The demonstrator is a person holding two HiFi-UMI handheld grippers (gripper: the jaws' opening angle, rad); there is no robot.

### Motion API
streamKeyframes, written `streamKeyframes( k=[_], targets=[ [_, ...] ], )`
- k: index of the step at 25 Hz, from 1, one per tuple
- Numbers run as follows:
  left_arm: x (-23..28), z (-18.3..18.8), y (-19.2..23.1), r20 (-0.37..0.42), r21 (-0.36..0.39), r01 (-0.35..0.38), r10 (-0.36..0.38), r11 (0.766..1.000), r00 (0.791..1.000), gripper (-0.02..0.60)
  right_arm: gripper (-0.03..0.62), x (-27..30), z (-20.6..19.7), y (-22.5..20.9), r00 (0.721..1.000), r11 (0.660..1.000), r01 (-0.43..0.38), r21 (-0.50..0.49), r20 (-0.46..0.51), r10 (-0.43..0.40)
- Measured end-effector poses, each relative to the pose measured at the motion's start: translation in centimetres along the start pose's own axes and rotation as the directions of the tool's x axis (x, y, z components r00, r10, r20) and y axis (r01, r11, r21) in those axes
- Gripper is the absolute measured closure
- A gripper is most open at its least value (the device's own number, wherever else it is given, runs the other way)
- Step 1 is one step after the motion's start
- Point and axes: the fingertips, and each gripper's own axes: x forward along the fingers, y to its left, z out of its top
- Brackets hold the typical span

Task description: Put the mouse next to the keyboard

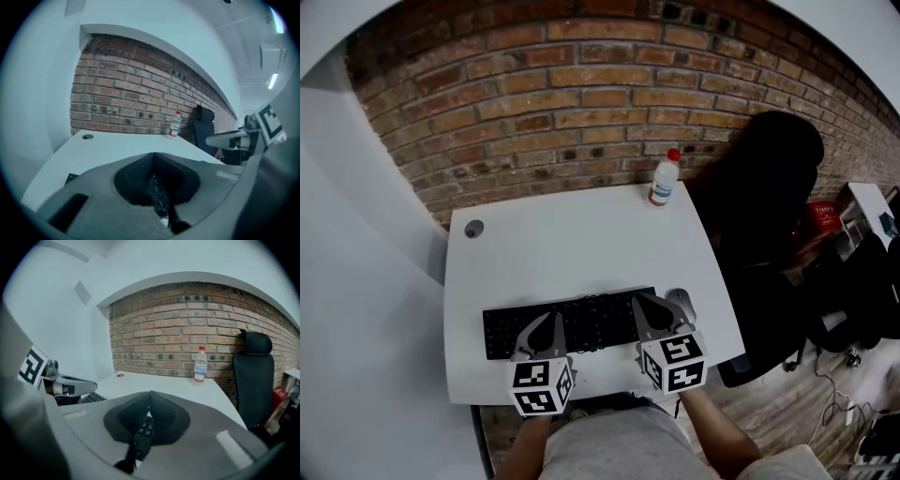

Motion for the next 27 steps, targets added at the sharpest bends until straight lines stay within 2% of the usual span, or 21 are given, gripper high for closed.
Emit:
streamKeyframes(
  k=[6,27],
  targets=[
    [-0.6,0.2,0.7,0.009,-0.004,-0.018,0.018,1.0,1.0,0.588,0.585,0.2,0.8,1.5,0.999,0.999,-0.046,-0.019,0.021,0.047],
    [0.4,-0.2,0.6,-0.008,-0.006,-0.021,0.021,1.0,1.0,0.588,0.585,0.9,0.3,1.2,0.997,0.997,-0.079,-0.006,0.008,0.079]
  ],
)
